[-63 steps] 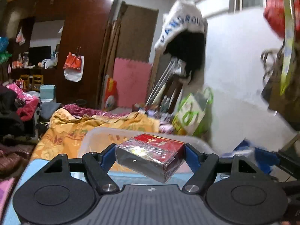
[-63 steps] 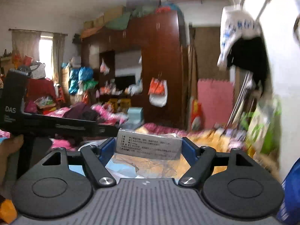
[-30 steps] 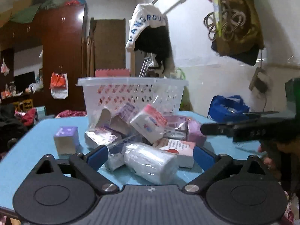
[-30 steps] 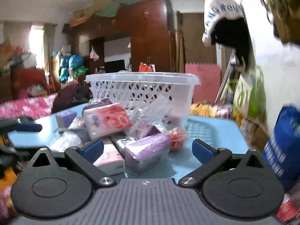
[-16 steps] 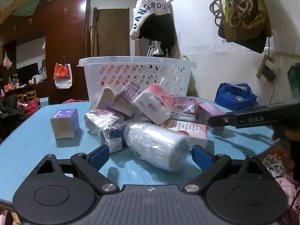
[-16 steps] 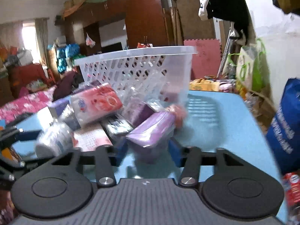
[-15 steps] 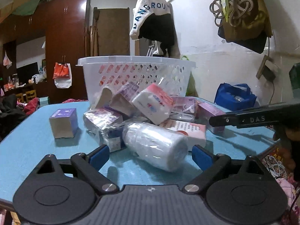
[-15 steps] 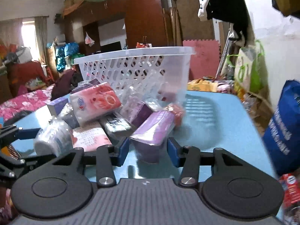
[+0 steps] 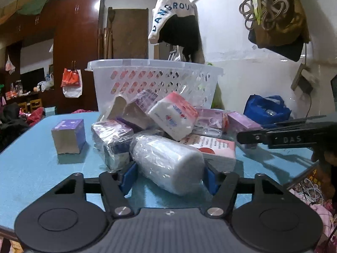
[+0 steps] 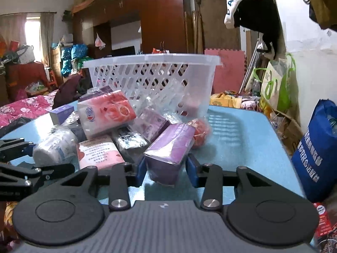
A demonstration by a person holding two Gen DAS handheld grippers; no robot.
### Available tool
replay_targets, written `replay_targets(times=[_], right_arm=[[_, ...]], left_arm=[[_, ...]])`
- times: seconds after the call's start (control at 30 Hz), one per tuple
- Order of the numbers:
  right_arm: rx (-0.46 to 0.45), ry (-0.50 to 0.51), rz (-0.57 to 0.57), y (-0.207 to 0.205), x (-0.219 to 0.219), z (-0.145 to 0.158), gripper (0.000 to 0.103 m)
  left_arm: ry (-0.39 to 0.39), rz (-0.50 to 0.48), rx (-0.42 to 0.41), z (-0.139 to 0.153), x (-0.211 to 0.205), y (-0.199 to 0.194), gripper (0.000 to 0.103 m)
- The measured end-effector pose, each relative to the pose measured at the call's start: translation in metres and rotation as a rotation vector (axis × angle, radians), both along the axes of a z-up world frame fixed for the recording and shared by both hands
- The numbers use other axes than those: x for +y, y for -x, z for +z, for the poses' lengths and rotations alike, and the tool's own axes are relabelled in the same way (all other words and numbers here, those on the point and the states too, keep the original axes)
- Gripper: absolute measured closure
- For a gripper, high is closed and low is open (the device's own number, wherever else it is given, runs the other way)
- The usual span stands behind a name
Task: Organize objects
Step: 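Grasp the white plastic-wrapped roll with the left gripper while the right grasps a purple box, then lift both held items over the white basket and open both grippers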
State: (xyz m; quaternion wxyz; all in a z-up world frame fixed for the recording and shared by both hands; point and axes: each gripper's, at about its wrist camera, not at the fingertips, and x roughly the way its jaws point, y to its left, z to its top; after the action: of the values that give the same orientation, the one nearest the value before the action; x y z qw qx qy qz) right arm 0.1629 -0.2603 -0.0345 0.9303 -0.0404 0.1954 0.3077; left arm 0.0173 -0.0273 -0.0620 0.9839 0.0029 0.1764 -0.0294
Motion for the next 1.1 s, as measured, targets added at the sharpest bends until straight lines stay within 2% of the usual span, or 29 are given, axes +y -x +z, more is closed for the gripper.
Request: replay_targets(times=[0.23, 0.5, 0.67, 0.77, 0.83, 0.9, 1.0, 1.1], right_arm=[[-0.051, -0.016, 0.029, 0.014, -0.005, 0.013, 0.06], [-0.08, -0.077, 0.063, 0.016, -0.006, 0.028, 0.06], [-0.121, -0.106, 0.079, 0.02, -0.005, 0.044, 0.06], [-0.153, -0.119, 0.105, 0.015, 0.001, 0.066, 0.06], [-0.187, -0.139, 0.115, 0.008, 0.007, 0.09, 0.06], [-0.23, -0.131, 0.116, -0.003, 0.018, 0.116, 0.06], [-0.24, -0.1, 0.118, -0.025, 0.036, 0.139, 0.06], [-0.24, -0.052, 0.112, -0.051, 0.052, 0.149, 0.06]], left_arm=[[0.008, -0.007, -0.119, 0.02, 0.009, 0.022, 0.037], [0.019, 0.011, -0.213, 0.039, 0.027, 0.024, 0.039], [0.069, 0.04, -0.262, 0.057, 0.046, 0.02, 0.04], [0.073, 0.035, -0.31, 0.079, 0.054, 0.015, 0.04], [0.057, 0.033, -0.325, 0.101, 0.058, 0.003, 0.04], [0.083, 0.011, -0.327, 0.124, 0.063, -0.015, 0.04], [0.113, -0.018, -0.282, 0.153, 0.065, -0.055, 0.04], [0.114, -0.038, -0.215, 0.165, 0.061, -0.097, 0.04]])
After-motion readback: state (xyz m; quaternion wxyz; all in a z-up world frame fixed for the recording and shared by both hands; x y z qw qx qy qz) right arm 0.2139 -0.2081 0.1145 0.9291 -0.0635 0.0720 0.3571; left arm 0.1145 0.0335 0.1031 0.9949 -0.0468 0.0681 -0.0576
